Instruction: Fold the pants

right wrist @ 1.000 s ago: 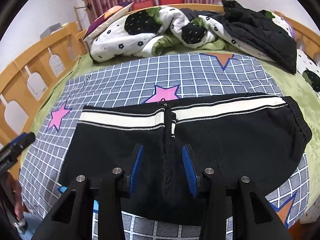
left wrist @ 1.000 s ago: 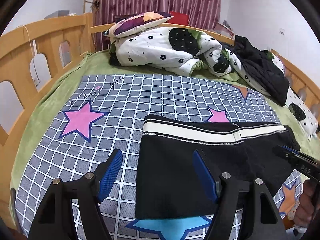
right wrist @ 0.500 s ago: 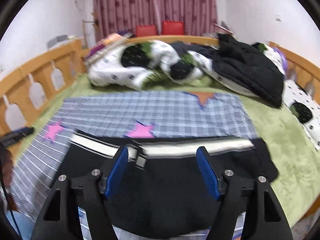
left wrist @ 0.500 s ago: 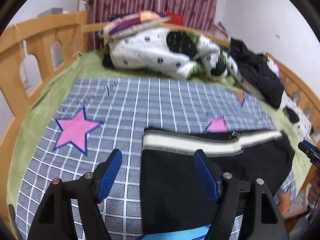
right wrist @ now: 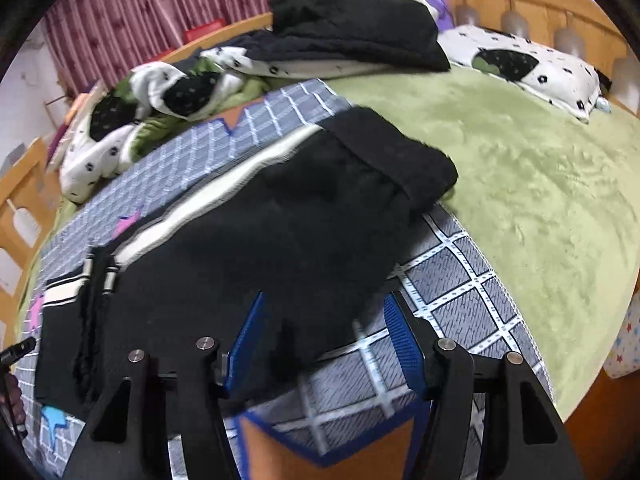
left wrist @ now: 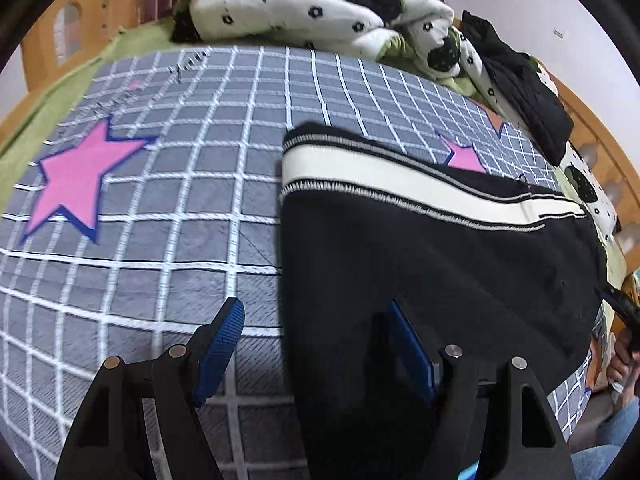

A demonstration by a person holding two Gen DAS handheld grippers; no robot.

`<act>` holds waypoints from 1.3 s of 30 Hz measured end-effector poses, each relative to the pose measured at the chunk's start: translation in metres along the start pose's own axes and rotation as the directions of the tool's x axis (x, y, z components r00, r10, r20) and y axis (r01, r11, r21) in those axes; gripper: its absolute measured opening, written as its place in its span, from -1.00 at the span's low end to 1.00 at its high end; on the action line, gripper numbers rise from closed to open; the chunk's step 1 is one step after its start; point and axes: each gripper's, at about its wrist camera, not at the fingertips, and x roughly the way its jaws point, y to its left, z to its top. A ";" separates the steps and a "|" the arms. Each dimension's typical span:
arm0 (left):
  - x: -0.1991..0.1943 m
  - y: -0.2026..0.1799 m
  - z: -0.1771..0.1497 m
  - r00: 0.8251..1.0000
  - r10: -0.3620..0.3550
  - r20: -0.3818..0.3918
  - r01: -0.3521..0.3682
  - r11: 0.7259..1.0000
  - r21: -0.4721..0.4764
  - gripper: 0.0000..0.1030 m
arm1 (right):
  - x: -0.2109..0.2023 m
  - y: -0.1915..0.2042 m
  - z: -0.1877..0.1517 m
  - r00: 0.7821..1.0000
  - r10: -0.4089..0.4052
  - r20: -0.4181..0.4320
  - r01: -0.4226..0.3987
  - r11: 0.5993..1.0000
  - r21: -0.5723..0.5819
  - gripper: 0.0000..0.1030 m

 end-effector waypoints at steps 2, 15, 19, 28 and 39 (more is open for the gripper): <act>0.010 0.004 0.001 0.999 -0.049 -0.014 0.049 0.999 -0.013 0.39 | 0.015 -0.003 0.002 1.000 0.003 -0.003 -0.003 1.000 0.023 0.19; 0.027 0.010 0.036 0.980 -0.196 0.022 0.198 0.975 -0.103 -0.80 | 0.066 0.005 0.040 1.000 -0.008 0.020 0.006 0.997 0.071 -0.63; -0.011 -0.009 0.052 0.977 -0.189 0.099 0.194 0.980 -0.039 -0.82 | 0.023 0.040 0.058 0.989 -0.017 0.146 0.016 1.000 0.006 -0.77; -0.095 -0.010 0.105 0.971 -0.094 0.218 0.090 0.996 0.027 -0.81 | -0.073 0.156 0.113 0.933 0.154 0.325 -0.108 0.982 -0.155 -0.78; -0.048 0.130 0.074 0.983 0.166 0.079 -0.162 0.985 -0.059 -0.79 | 0.010 0.190 0.069 0.949 0.306 0.077 -0.282 0.931 -0.232 -0.76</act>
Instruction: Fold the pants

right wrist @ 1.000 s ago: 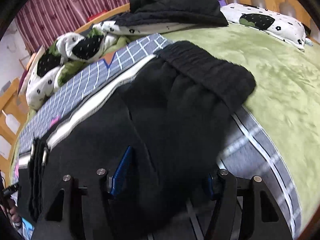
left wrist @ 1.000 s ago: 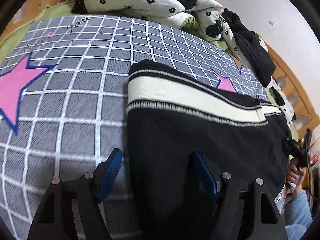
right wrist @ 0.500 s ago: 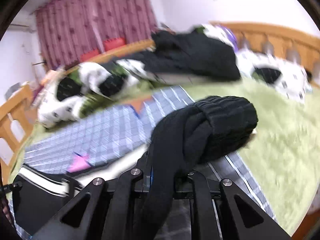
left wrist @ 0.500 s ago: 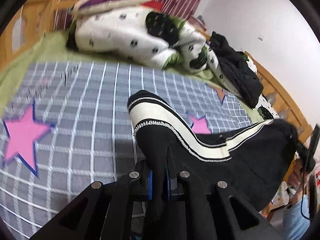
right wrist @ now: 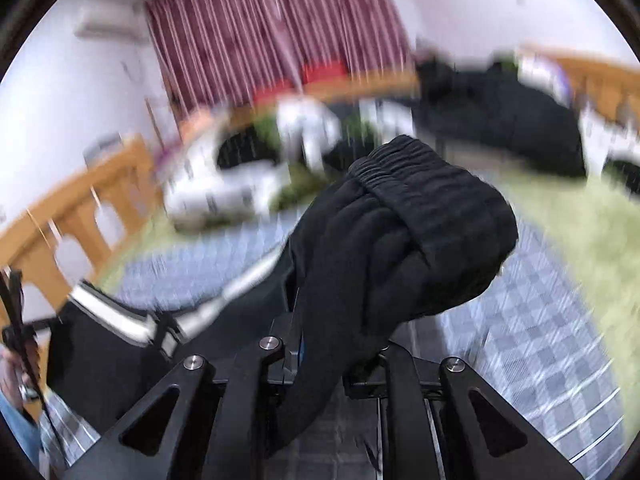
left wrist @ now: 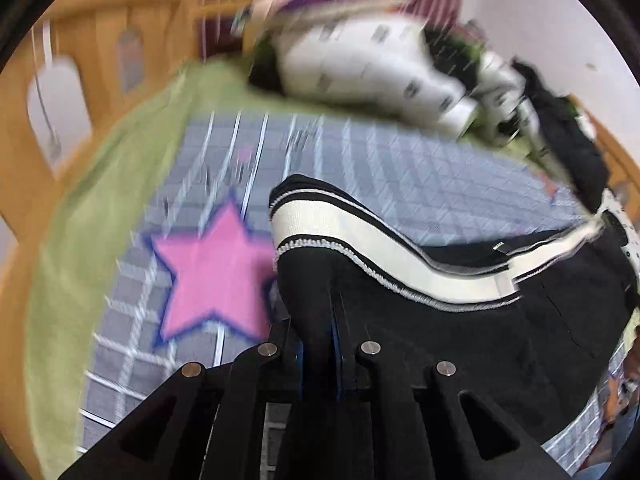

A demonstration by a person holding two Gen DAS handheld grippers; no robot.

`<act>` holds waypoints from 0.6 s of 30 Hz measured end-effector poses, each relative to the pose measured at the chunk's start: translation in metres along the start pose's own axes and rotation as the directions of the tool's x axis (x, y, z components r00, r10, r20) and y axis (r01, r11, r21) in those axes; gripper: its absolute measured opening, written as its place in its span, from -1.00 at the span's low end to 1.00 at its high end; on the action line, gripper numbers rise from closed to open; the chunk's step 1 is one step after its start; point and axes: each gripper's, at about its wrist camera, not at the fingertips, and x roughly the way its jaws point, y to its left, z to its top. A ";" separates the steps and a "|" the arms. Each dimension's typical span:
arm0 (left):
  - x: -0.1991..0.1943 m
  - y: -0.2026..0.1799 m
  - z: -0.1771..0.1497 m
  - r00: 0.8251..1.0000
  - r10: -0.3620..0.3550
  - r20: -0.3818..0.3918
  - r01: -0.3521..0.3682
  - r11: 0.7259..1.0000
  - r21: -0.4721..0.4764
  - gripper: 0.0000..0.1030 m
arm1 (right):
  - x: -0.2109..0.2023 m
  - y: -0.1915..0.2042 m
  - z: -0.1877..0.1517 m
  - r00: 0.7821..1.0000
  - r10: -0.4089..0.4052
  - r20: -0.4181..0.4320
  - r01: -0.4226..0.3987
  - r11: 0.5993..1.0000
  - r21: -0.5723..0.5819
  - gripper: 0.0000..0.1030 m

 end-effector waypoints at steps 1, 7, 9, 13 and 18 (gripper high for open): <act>0.020 0.010 -0.009 1.000 0.016 -0.016 -0.017 1.000 -0.025 -0.77 | 0.026 -0.008 -0.017 0.997 -0.034 -0.074 0.033 0.999 -0.005 -0.76; 0.044 0.029 -0.026 0.998 0.053 -0.019 -0.055 0.994 -0.095 -0.18 | 0.056 -0.038 -0.061 0.987 -0.044 -0.154 0.051 0.998 0.046 -0.57; 0.039 0.024 -0.024 0.993 0.115 -0.009 -0.116 0.991 -0.064 -0.10 | 0.053 -0.038 -0.063 0.980 -0.033 -0.197 0.041 0.998 0.038 -0.52; 0.015 0.013 -0.026 0.989 0.145 0.033 -0.144 0.989 -0.032 -0.10 | 0.026 -0.036 -0.063 0.974 -0.069 -0.214 0.067 0.998 -0.019 -0.18; 0.004 0.002 -0.033 0.999 0.016 0.041 -0.013 0.997 -0.078 0.02 | 0.018 -0.050 -0.054 0.984 -0.074 -0.161 0.088 0.993 0.081 -0.07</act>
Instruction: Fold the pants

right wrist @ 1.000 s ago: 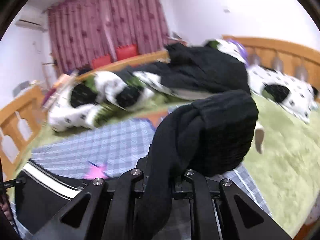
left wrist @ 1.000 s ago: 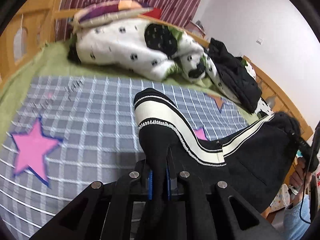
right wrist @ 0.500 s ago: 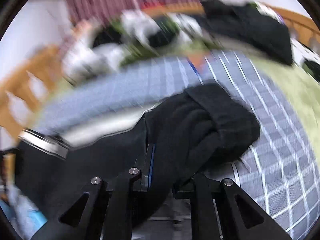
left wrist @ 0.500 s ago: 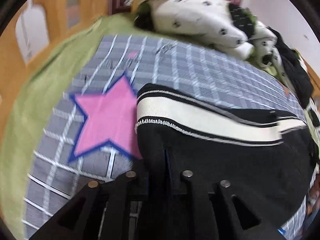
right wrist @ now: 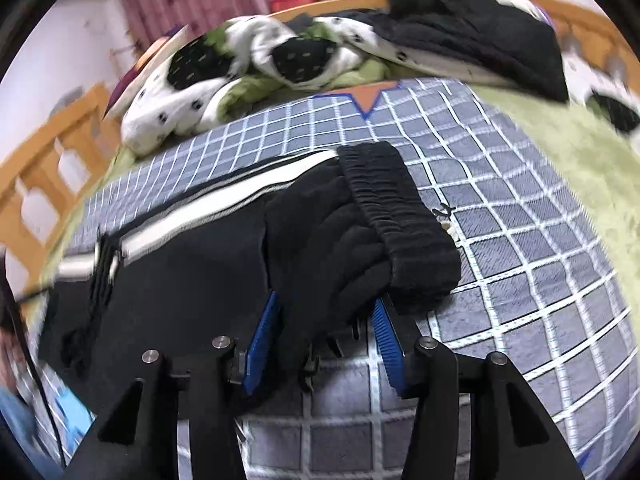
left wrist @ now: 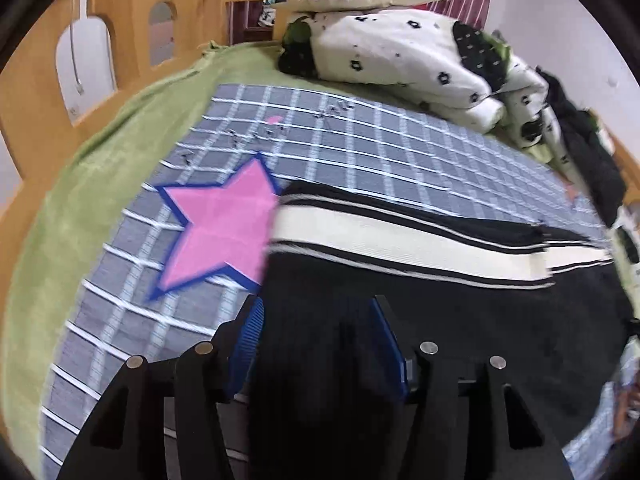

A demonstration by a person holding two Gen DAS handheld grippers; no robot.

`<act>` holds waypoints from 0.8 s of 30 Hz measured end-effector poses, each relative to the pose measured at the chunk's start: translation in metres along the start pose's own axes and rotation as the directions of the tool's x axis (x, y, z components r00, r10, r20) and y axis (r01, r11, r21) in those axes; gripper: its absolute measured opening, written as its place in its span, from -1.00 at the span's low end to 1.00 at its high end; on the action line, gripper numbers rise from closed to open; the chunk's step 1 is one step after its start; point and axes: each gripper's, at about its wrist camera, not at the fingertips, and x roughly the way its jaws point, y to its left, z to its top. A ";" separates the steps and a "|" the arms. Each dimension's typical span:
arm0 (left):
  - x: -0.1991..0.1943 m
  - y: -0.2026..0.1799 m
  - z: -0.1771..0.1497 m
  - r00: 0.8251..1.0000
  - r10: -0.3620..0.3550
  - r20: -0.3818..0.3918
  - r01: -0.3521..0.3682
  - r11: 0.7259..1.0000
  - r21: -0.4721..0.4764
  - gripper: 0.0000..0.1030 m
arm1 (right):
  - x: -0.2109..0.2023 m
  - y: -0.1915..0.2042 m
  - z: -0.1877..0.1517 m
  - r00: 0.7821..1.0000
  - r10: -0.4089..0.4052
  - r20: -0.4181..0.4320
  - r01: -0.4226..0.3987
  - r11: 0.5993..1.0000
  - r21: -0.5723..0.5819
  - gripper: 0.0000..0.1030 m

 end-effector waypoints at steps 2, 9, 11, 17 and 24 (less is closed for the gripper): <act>-0.003 -0.006 -0.010 0.999 -0.038 -0.003 0.038 0.999 -0.008 0.02 | 0.015 -0.002 0.003 1.000 -0.018 -0.002 0.018 0.997 0.075 -0.13; -0.016 -0.038 -0.048 0.989 -0.141 -0.037 0.142 0.988 0.053 0.08 | 0.026 0.014 0.006 0.983 -0.171 0.072 0.169 0.985 0.029 -0.33; -0.004 -0.052 -0.066 0.982 -0.148 -0.118 0.159 0.983 0.089 0.09 | 0.031 0.008 0.004 0.987 -0.157 0.030 0.157 0.987 0.028 -0.18; -0.023 -0.052 -0.073 0.984 -0.158 -0.084 0.165 0.984 0.071 0.11 | -0.005 0.019 -0.006 0.978 -0.204 -0.035 0.198 0.973 -0.114 -0.11; -0.037 -0.024 -0.038 1.000 0.013 -0.006 -0.013 1.000 -0.025 0.11 | -0.031 0.110 0.031 0.994 -0.094 0.061 0.107 0.962 -0.250 -0.12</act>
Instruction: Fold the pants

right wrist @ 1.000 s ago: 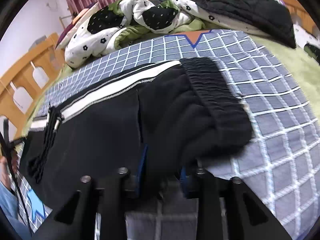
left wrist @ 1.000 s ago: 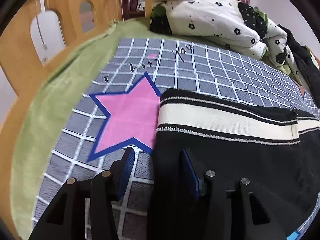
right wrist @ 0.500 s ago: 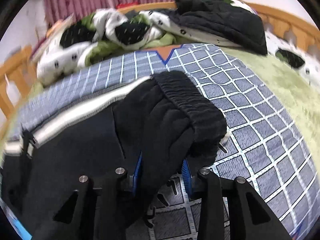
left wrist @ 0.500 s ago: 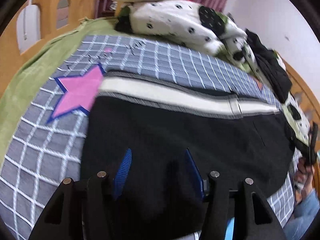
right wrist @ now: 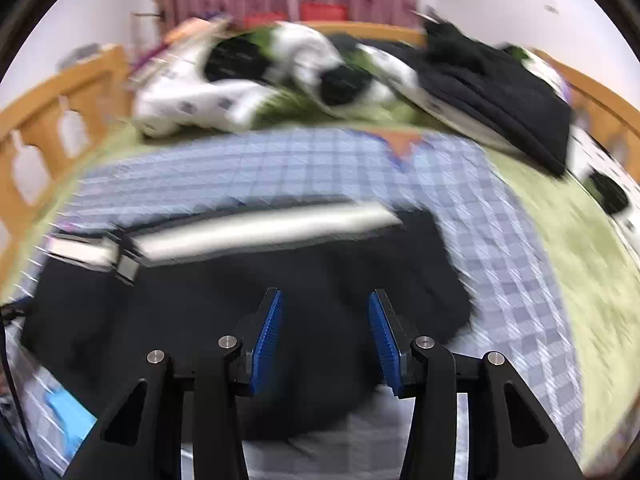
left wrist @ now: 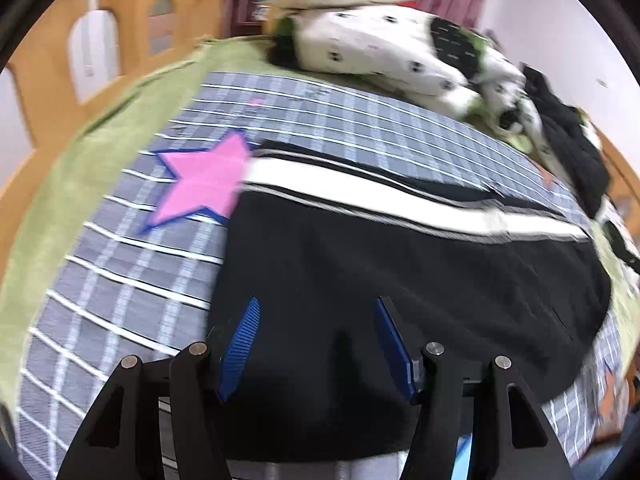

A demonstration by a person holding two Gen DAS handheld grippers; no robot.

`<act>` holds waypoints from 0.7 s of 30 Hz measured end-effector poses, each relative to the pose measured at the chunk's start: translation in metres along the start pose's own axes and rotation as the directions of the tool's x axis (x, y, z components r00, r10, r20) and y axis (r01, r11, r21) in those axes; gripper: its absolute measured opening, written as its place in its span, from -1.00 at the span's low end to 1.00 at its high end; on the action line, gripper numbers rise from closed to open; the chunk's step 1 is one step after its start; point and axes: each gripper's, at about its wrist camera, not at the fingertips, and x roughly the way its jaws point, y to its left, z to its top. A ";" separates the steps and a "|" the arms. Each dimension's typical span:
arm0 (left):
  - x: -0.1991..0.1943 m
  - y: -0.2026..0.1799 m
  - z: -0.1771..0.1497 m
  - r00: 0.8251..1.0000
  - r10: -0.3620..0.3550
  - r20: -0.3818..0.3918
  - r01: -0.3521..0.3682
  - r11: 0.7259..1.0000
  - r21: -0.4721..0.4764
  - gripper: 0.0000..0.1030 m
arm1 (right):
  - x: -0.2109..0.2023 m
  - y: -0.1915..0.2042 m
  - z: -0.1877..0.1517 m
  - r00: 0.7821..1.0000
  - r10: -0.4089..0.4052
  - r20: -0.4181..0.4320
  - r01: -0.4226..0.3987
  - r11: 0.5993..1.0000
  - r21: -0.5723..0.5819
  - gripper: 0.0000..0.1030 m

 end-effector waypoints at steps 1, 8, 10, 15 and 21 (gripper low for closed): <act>-0.001 0.006 0.003 1.000 0.010 0.004 -0.010 1.000 -0.013 0.11 | 0.004 0.025 0.012 0.999 0.047 0.016 -0.047 0.999 -0.025 -0.12; -0.003 0.026 0.006 1.000 0.018 0.014 -0.018 1.000 -0.023 0.11 | 0.057 0.164 0.034 0.955 0.290 -0.060 -0.297 0.935 -0.193 -0.34; 0.002 0.025 0.002 1.000 0.021 0.009 -0.021 1.000 0.014 0.11 | 0.077 0.196 0.032 0.954 0.276 -0.121 -0.299 0.918 -0.260 -0.54; 0.014 0.032 -0.009 0.999 -0.027 -0.038 0.028 0.999 0.021 0.11 | 0.103 0.226 0.026 0.949 0.272 -0.158 -0.309 0.900 -0.307 -0.60; 0.016 0.046 -0.018 0.992 -0.120 -0.043 0.118 0.992 -0.040 0.11 | 0.130 0.233 0.026 0.950 0.244 -0.193 -0.294 0.907 -0.300 -0.61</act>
